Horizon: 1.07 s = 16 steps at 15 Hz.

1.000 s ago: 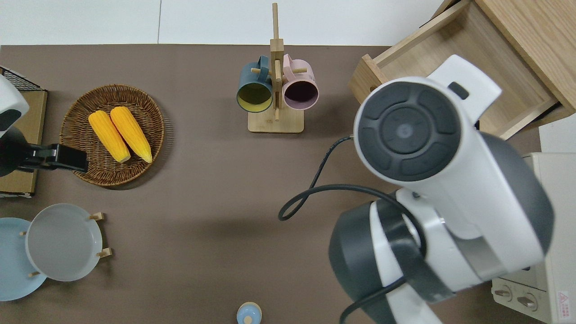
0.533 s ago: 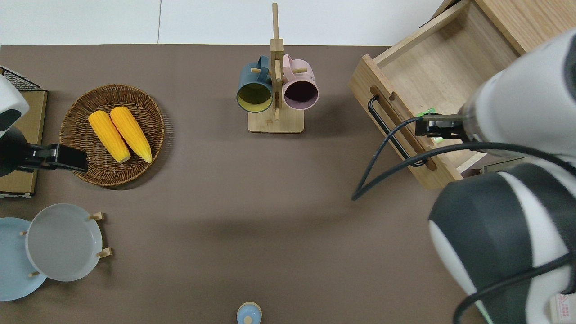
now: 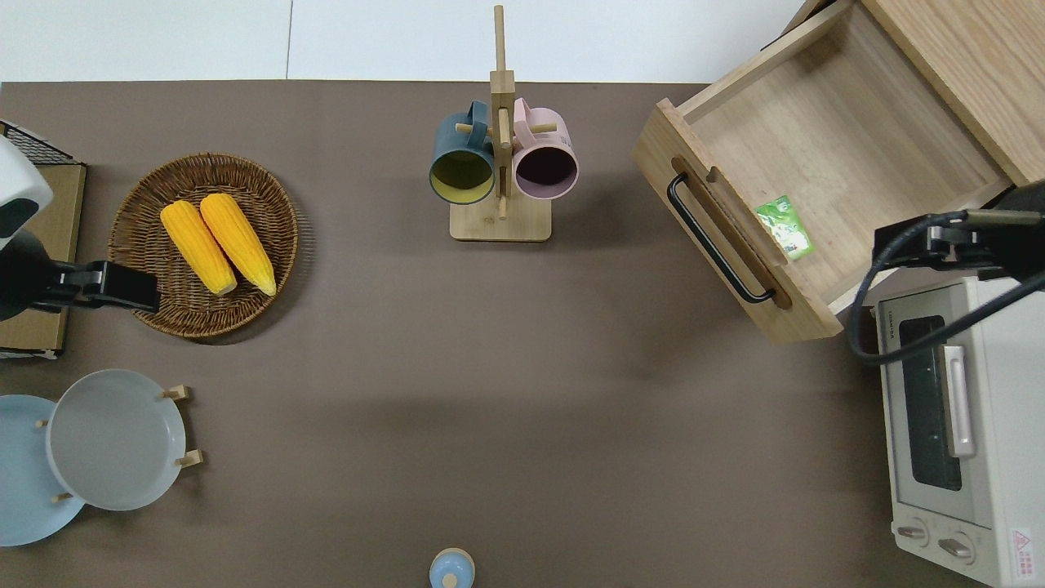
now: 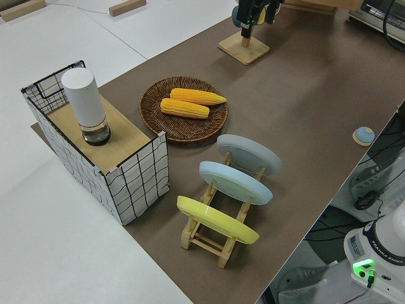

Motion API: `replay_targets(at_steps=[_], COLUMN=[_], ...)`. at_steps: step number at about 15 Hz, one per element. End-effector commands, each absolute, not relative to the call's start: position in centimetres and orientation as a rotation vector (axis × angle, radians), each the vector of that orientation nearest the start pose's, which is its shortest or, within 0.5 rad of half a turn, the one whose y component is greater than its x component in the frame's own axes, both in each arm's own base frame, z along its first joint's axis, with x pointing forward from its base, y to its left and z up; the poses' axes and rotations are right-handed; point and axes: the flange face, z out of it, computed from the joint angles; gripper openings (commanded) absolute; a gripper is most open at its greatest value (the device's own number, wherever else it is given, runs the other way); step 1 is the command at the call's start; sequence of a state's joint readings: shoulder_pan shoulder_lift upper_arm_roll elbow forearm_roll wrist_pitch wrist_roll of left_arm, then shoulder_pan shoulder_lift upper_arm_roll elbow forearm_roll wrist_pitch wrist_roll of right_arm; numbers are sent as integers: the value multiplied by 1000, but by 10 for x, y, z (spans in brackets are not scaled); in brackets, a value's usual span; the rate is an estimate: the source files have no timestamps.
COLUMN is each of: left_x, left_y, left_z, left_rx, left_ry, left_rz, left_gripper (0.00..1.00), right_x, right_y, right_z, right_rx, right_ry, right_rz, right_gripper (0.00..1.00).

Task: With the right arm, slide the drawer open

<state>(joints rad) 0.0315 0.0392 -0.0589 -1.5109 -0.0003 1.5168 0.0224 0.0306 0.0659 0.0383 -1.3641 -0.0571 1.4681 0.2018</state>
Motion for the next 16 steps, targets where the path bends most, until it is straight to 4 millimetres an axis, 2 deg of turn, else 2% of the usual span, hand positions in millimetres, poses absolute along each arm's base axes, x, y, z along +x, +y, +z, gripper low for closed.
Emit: replay_targets(at_steps=[1, 5, 7, 10, 12, 16], left_x=[563, 563, 563, 563, 563, 563], left_y=[-13, -13, -13, -13, -13, -13], left_z=[630, 630, 629, 630, 629, 630], left_rx=[-3126, -3126, -3126, -3126, -3126, -3126], left_ry=[94, 94, 94, 94, 94, 94], left_rz=[60, 60, 62, 60, 62, 60], left_gripper=[993, 993, 993, 993, 993, 993], right_x=[544, 540, 540, 544, 544, 546], right_y=[9, 7, 10, 15, 11, 17], right_z=[673, 651, 645, 642, 642, 640], right_rx=[-3153, -3158, -3157, -3138, -3102, -3129], right_ry=[161, 113, 110, 111, 134, 110], right_rz=[-12, 16, -40, -41, -30, -33], right_gripper=[987, 987, 987, 987, 987, 987])
